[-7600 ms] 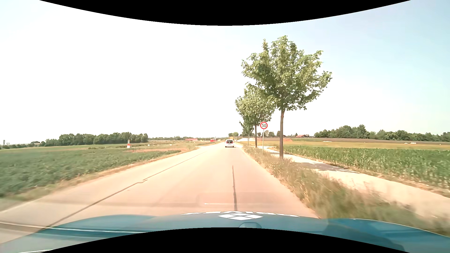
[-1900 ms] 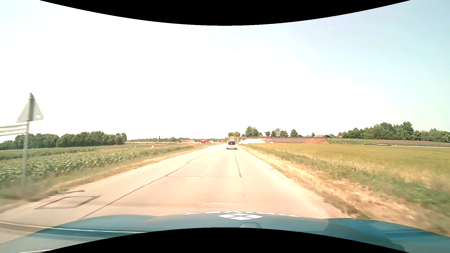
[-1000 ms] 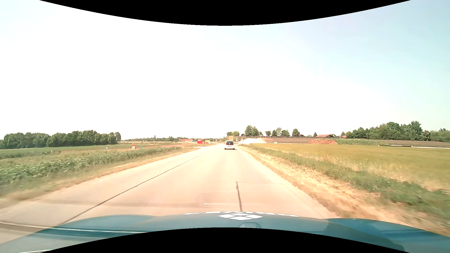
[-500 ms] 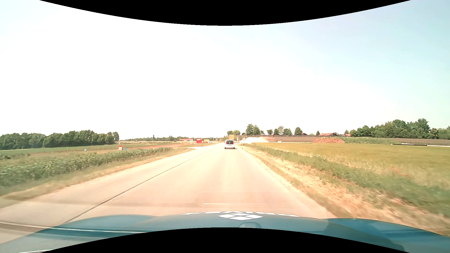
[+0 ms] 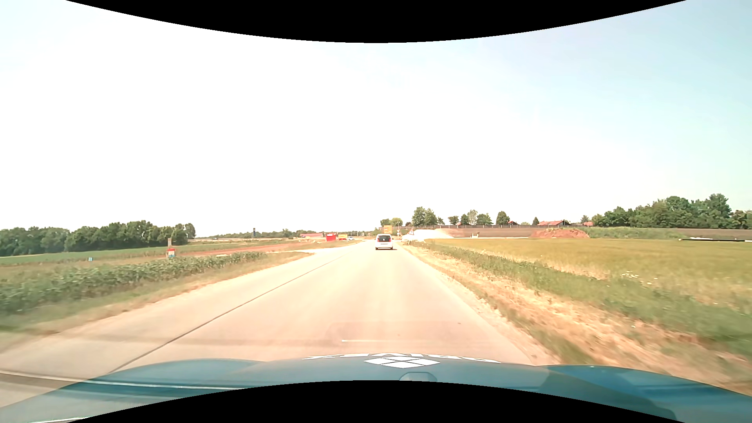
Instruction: Follow the waypoints while adhering to traffic rules and regulations
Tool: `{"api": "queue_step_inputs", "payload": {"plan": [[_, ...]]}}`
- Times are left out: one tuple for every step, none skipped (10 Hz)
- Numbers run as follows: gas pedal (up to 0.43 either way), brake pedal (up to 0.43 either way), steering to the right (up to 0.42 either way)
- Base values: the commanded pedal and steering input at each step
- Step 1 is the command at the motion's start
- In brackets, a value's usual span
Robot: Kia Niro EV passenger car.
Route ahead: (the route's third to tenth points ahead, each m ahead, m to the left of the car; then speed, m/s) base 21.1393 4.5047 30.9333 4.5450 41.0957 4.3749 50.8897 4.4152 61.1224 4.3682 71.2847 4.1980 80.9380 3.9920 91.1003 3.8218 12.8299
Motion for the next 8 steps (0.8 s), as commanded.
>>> {"api": "queue_step_inputs", "payload": {"plan": [[0.079,0.0,-0.004],[0.079,0.0,-0.003],[0.079,0.0,-0.002],[0.079,0.0,-0.002],[0.079,0.0,-0.002],[0.079,0.0,-0.002],[0.079,0.0,-0.002],[0.079,0.0,-0.002]]}}
